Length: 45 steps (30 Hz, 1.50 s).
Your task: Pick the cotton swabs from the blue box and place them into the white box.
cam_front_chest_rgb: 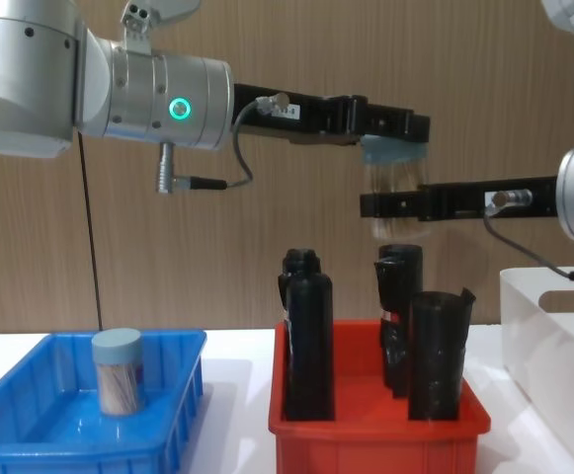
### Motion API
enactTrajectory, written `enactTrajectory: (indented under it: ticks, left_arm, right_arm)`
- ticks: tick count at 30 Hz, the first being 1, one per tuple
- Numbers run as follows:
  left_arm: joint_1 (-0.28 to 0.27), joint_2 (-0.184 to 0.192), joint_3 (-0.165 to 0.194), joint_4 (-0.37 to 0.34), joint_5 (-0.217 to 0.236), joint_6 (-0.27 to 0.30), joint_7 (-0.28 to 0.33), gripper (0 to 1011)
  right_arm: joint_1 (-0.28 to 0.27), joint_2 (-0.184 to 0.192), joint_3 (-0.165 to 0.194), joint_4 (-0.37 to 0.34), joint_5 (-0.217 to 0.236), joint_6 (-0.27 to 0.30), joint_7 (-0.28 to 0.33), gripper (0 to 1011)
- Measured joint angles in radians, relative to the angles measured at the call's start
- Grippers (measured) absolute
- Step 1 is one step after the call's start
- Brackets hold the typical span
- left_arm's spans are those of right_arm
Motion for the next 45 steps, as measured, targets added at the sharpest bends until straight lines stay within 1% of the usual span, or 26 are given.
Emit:
enactTrajectory:
  ticks: [8,11,13,14,15,16,17,22,34,45]
  left_arm:
    - [0.000,0.000,0.000,0.000,0.000,0.000,0.001,670]
    - [0.000,0.000,0.000,0.000,0.000,0.000,0.000,735]
    - [0.000,0.000,0.000,0.000,0.000,0.000,0.000,811]
    - [0.000,0.000,0.000,0.000,0.000,0.000,0.000,824]
    - [0.000,0.000,0.000,0.000,-0.001,0.000,0.000,865]
    - [0.000,0.000,0.000,0.000,-0.001,0.000,0.000,865]
    - [0.000,0.000,0.000,0.000,-0.001,0.000,0.000,916]
    - [0.000,0.000,0.000,0.000,0.000,0.000,-0.001,1004]
    - [0.000,0.000,0.000,0.000,0.000,0.000,-0.001,1004]
    - [0.000,0.000,0.000,0.000,0.000,0.000,-0.001,1004]
  right_arm:
    - [0.008,-0.002,-0.004,0.009,0.000,-0.003,0.004,669]
    - [0.010,-0.003,-0.005,0.011,0.000,-0.005,0.004,668]
    - [0.011,-0.003,-0.005,0.011,0.001,-0.006,0.004,668]
    - [0.011,-0.003,-0.006,0.012,0.001,-0.006,0.003,668]
    - [0.012,-0.003,-0.006,0.012,0.002,-0.007,0.004,668]
    - [0.012,-0.003,-0.007,0.012,0.003,-0.007,0.004,668]
    - [0.012,-0.003,-0.007,0.012,0.004,-0.008,0.004,668]
    - [0.013,-0.003,-0.009,0.012,0.007,-0.010,0.004,667]
    - [0.012,0.002,-0.009,0.010,0.015,-0.014,-0.003,667]
    - [0.006,0.024,0.013,0.012,0.024,-0.027,-0.048,667]
